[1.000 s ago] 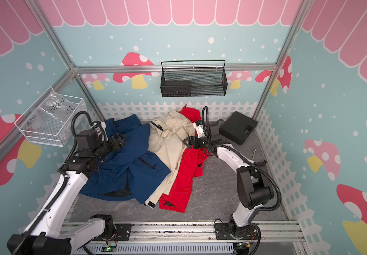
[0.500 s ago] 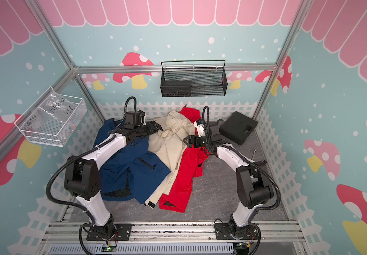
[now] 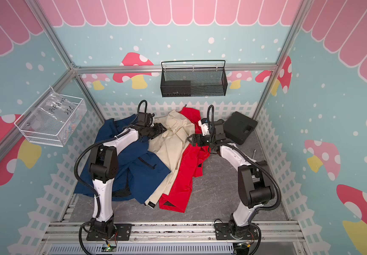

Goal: Unzip the jacket
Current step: Pick up the jacket from the jacket.

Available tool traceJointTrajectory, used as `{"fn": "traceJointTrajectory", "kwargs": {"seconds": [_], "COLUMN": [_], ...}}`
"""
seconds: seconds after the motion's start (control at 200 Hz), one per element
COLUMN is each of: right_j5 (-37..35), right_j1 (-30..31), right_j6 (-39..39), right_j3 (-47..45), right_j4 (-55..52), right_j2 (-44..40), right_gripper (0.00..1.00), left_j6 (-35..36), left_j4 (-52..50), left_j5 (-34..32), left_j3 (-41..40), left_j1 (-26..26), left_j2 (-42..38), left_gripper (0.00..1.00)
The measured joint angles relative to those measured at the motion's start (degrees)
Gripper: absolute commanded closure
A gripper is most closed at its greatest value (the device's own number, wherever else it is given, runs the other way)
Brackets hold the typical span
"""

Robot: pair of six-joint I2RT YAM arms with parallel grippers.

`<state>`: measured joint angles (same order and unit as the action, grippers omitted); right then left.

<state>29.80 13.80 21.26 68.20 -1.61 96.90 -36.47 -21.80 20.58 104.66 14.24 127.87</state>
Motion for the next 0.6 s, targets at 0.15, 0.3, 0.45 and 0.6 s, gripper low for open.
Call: {"fn": "traceJointTrajectory", "kwargs": {"seconds": [0.15, 0.3, 0.45, 0.6], "right_j5": [-0.35, -0.42, 1.20, 2.84], "right_j1": [-0.04, -0.04, -0.07, -0.07], "right_j6": [-0.42, -2.38, -4.70, -4.81], "right_j3": [-0.04, -2.58, -8.37, -14.32], "right_j4": [-0.02, 2.25, 7.26, 13.31], "right_j2": [-0.55, -4.72, -11.52, -17.81], "right_gripper": [0.09, 0.08, 0.05, 0.00], "left_j6": [0.15, 0.70, 0.85, 1.03], "left_j4": [0.15, 0.04, 0.26, -0.63], "left_j5": [3.80, 6.12, 6.47, 4.15], "left_j3": [4.44, 9.03, 15.74, 27.63], "left_j1": [0.07, 1.11, 4.83, 10.43], "left_j2": [2.43, 0.20, -6.97, -13.09], "left_gripper": [1.00, 1.00, 1.00, 1.00]}}
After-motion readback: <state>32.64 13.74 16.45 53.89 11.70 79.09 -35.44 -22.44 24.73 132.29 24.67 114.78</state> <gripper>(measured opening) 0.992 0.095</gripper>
